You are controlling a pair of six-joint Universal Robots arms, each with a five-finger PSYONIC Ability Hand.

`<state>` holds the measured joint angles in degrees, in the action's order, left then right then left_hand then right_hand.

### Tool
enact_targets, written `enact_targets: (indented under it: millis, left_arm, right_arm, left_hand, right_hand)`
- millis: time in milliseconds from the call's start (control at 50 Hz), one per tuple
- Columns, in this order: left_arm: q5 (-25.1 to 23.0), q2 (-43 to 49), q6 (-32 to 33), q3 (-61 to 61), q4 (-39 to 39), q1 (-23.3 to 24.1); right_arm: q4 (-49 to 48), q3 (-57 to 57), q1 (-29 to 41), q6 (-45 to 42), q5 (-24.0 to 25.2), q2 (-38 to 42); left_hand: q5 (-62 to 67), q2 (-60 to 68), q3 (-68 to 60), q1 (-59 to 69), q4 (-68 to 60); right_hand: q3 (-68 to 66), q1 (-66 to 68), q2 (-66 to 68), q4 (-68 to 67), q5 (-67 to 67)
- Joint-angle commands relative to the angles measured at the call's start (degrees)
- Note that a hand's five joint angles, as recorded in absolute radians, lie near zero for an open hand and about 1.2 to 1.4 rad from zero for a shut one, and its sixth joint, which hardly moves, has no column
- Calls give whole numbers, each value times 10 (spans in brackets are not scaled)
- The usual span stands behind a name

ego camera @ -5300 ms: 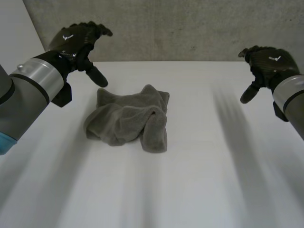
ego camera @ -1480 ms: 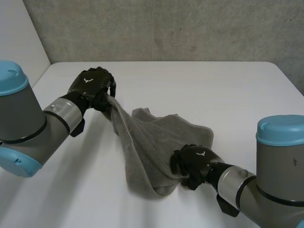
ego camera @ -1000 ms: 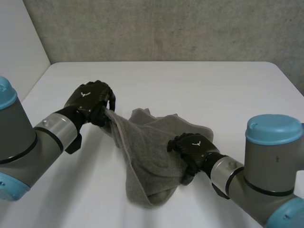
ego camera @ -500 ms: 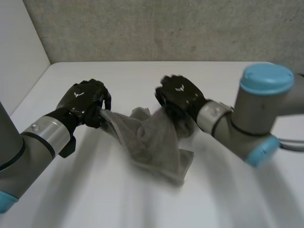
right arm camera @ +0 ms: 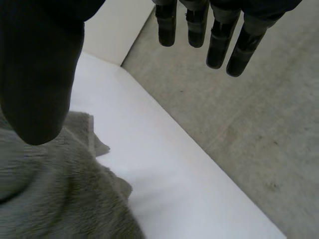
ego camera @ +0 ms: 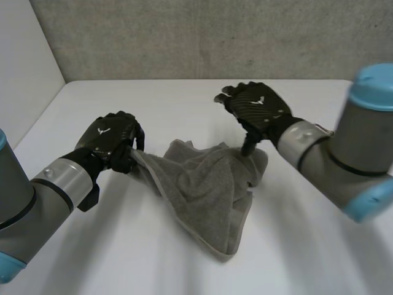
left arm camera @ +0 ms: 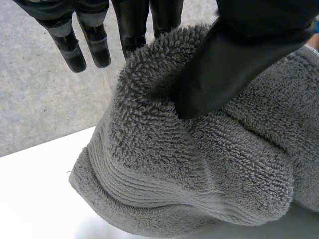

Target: Fold the towel.

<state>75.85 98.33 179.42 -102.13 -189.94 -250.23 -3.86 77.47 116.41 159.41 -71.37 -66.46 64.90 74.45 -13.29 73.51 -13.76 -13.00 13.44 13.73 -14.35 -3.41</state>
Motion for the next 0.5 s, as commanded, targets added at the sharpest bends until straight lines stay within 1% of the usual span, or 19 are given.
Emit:
enact_targets:
  millis: [20,60,80,100,180,200,240,260,300,360,420,440,480,500]
  left_arm:
    - [1,2,1,19,0,1]
    - [2,7,1,39,1,2]
    - [2,7,1,39,1,2]
    - [3,12,0,50,2,2]
    - [5,29,-4,83,6,9]
    - [5,29,-4,83,6,9]
    - [9,39,-6,102,9,14]
    - [9,39,-6,102,9,14]
    - [10,44,-21,112,12,18]
    - [10,45,-35,113,12,20]
    - [10,45,-59,112,12,20]
    - [10,45,-59,112,12,20]
    - [10,45,-61,112,12,20]
    - [10,45,-61,112,12,20]
  right_arm:
    - [8,152,-14,71,4,-113]
    - [9,212,-12,99,3,-150]
    - [9,212,-12,99,3,-150]
    - [10,239,-8,119,3,-162]
    - [10,293,3,178,4,-163]
    - [10,293,3,179,4,-163]
    - [4,307,30,207,4,-151]
    - [4,307,30,207,4,-151]
    - [-2,304,53,223,5,-137]
    - [-10,298,60,229,4,-130]
    - [-35,270,82,241,-23,-77]
    - [-35,270,82,241,-23,-77]
    - [-40,253,103,242,-39,-38]
    - [-40,253,103,242,-40,-38]
  left_hand:
    - [51,56,33,65,38]
    - [51,56,33,65,38]
    - [51,56,33,65,38]
    - [51,56,33,65,38]
    - [51,56,33,65,38]
    - [51,56,33,65,38]
    - [51,56,33,65,38]
    - [51,56,33,65,38]
    - [51,56,33,65,38]
    - [51,56,33,65,38]
    - [51,56,33,65,38]
    - [51,56,33,65,38]
    - [51,56,33,65,38]
    - [51,56,33,65,38]
  right_hand:
    - [30,-34,-37,44,34]
    - [30,-34,-37,44,34]
    - [30,-34,-37,44,34]
    - [30,-34,-37,44,34]
    - [30,-34,-37,44,34]
    - [30,-34,-37,44,34]
    - [30,-34,-37,44,34]
    - [30,-34,-37,44,34]
    - [30,-34,-37,44,34]
    - [30,-34,-37,44,34]
    - [30,-34,-37,44,34]
    - [30,-34,-37,44,34]
    - [30,-34,-37,44,34]
    - [30,-34,-37,44,34]
